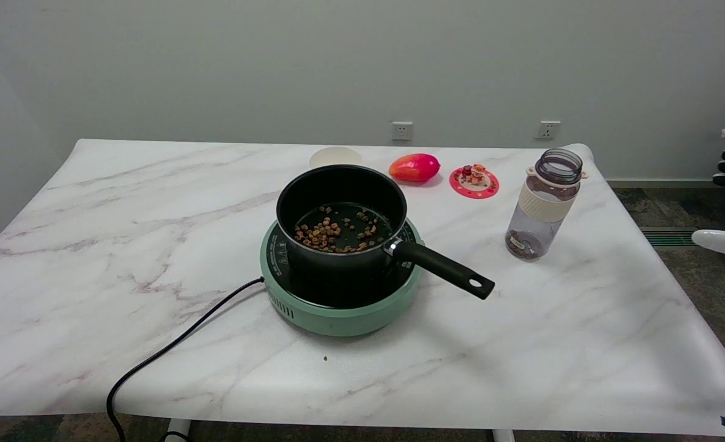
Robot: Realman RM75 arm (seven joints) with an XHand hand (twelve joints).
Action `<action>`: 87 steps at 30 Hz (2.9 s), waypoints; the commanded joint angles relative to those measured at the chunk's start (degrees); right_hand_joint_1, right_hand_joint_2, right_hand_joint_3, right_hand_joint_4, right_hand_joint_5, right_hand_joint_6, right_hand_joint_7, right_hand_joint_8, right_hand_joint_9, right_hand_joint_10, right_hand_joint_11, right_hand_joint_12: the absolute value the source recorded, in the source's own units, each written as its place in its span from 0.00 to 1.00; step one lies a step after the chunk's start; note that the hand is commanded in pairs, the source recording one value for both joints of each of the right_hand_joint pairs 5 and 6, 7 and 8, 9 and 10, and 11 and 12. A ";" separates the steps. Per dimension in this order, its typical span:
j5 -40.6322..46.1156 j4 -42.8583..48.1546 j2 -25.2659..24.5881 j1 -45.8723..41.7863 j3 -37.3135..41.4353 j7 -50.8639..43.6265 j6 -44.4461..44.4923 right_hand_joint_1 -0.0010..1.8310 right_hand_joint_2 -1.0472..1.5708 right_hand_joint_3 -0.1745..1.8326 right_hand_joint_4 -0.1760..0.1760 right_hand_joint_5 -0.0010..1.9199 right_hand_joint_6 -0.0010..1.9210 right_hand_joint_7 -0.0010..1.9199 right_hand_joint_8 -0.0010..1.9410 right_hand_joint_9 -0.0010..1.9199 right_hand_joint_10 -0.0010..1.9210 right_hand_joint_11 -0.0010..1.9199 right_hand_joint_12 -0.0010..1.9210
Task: Pick up the bottle.
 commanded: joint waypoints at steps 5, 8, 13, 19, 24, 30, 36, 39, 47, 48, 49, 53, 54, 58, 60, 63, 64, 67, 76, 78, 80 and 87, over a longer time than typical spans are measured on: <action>0.95 9.15 -1.33 0.84 -11.29 12.32 -4.17 0.72 0.04 0.67 0.50 0.03 0.03 0.24 0.24 0.27 0.27 0.33 0.33; 0.90 8.86 -2.10 0.85 -12.69 15.33 -4.01 0.71 0.02 0.66 0.50 0.01 0.01 0.23 0.22 0.25 0.25 0.31 0.31; 0.95 7.94 -3.73 1.40 -13.05 16.30 -3.99 0.69 0.02 0.65 0.50 0.00 0.00 0.22 0.22 0.24 0.24 0.30 0.30; 0.95 7.02 -3.79 2.44 -13.39 16.43 -4.28 0.68 0.02 0.63 0.50 0.01 0.01 0.21 0.20 0.22 0.22 0.27 0.27; 0.90 6.78 -3.89 2.55 -15.44 18.78 -4.92 0.68 0.02 0.64 0.50 0.01 0.01 0.20 0.20 0.21 0.21 0.27 0.27; 0.47 6.78 -4.21 3.78 -17.98 18.30 -5.56 0.67 0.00 0.63 0.50 0.00 0.00 0.20 0.19 0.21 0.21 0.26 0.26; -1.12 4.98 -5.49 8.10 -21.25 18.38 -5.24 0.66 0.00 0.64 0.50 0.00 0.00 0.19 0.19 0.20 0.20 0.26 0.26; -2.35 1.72 -6.73 11.56 -23.18 18.78 -3.73 0.66 0.00 0.64 0.50 0.00 0.00 0.19 0.19 0.20 0.20 0.25 0.25; -2.40 -3.21 -8.71 18.17 -28.54 18.78 -1.38 0.66 0.01 0.62 0.50 0.01 0.01 0.20 0.19 0.20 0.20 0.25 0.25; -2.40 -3.45 -8.87 18.76 -29.16 18.78 -1.32 0.66 0.01 0.62 0.50 0.01 0.01 0.20 0.19 0.20 0.20 0.25 0.25; -2.40 -3.67 -9.01 19.06 -29.51 18.78 -1.19 0.66 0.01 0.61 0.50 0.01 0.01 0.20 0.19 0.20 0.20 0.25 0.25; -2.62 -4.73 -9.72 20.39 -30.55 18.78 -0.50 0.66 0.01 0.62 0.50 0.01 0.01 0.20 0.19 0.20 0.20 0.25 0.25; -2.78 -5.08 -10.02 20.71 -30.55 18.78 -0.28 0.66 0.01 0.62 0.50 0.01 0.01 0.20 0.19 0.20 0.20 0.25 0.25; -2.96 -5.44 -10.98 21.41 -30.85 18.64 0.25 0.66 0.01 0.62 0.50 0.02 0.02 0.20 0.20 0.20 0.20 0.25 0.25; -2.96 -5.44 -11.32 21.54 -31.03 18.54 0.46 0.66 0.01 0.62 0.50 0.02 0.02 0.20 0.20 0.20 0.20 0.25 0.25; -2.96 -5.10 -11.62 21.62 -31.32 18.44 0.46 0.66 0.01 0.61 0.50 0.02 0.02 0.20 0.20 0.20 0.20 0.25 0.25; -2.96 -4.99 -11.64 21.67 -31.53 18.38 0.46 0.66 0.01 0.61 0.50 0.02 0.02 0.20 0.20 0.20 0.20 0.25 0.25; -2.84 -5.09 -11.98 21.82 -31.39 17.79 0.12 0.66 0.01 0.60 0.50 0.02 0.02 0.20 0.20 0.20 0.20 0.25 0.25; -3.04 -4.65 -12.26 22.42 -32.97 18.70 0.94 0.67 0.02 0.57 0.50 0.02 0.02 0.21 0.20 0.21 0.21 0.25 0.25; -3.04 -4.55 -12.26 22.42 -33.03 18.67 0.94 0.67 0.02 0.57 0.50 0.02 0.02 0.21 0.20 0.21 0.21 0.25 0.25; -3.04 -4.41 -12.26 22.42 -33.03 18.54 0.94 0.67 0.02 0.57 0.50 0.02 0.02 0.21 0.20 0.21 0.21 0.24 0.24; -3.04 -4.17 -12.26 22.50 -33.11 18.38 0.94 0.69 0.03 0.56 0.50 0.03 0.03 0.23 0.22 0.21 0.21 0.24 0.24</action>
